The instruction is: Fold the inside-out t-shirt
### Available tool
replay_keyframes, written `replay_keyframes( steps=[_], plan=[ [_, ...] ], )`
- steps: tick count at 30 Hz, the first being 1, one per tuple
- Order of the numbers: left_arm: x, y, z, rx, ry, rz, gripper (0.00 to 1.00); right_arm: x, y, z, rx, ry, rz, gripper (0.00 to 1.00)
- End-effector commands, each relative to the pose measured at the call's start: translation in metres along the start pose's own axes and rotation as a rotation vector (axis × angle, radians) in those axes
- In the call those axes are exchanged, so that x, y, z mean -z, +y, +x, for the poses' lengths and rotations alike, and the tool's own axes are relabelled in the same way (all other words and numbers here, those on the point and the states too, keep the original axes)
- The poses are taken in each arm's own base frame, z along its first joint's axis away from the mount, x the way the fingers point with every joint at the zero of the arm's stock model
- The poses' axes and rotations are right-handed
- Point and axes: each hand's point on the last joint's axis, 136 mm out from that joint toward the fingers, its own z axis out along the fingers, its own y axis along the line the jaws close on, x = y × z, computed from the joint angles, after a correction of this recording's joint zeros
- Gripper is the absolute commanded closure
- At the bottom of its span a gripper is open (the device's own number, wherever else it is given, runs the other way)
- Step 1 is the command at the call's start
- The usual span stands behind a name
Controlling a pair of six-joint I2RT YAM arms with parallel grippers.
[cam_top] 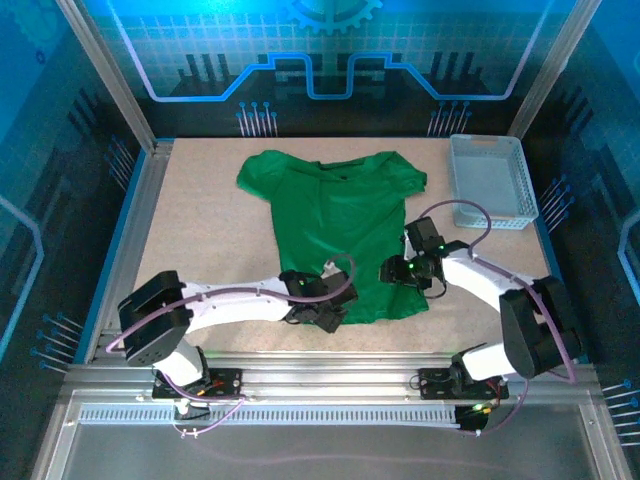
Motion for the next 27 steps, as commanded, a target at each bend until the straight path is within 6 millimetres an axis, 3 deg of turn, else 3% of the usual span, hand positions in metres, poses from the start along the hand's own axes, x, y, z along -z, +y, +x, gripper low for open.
replay_keyframes(
  steps=[1, 5, 9, 18, 23, 27],
  plan=[
    [-0.007, 0.003, 0.008, -0.066, 0.030, -0.048, 0.14, -0.010, -0.009, -0.020, -0.075, -0.027, -0.010, 0.42],
    [-0.015, 0.001, 0.016, -0.094, 0.059, -0.054, 0.14, -0.015, -0.021, -0.038, -0.126, -0.035, -0.011, 0.45],
    [-0.018, -0.001, 0.020, -0.126, 0.077, -0.062, 0.14, -0.016, -0.021, -0.052, -0.136, -0.033, -0.024, 0.45],
    [-0.025, 0.003, 0.017, -0.166, 0.090, -0.122, 0.16, -0.014, -0.025, -0.067, -0.154, -0.052, -0.035, 0.46],
    [-0.031, 0.008, 0.012, -0.183, 0.082, -0.180, 0.25, -0.013, -0.025, -0.068, -0.154, -0.054, -0.045, 0.46],
    [-0.031, 0.009, 0.001, -0.171, 0.053, -0.199, 0.40, -0.012, -0.023, -0.069, -0.152, -0.060, -0.056, 0.46]
  ],
)
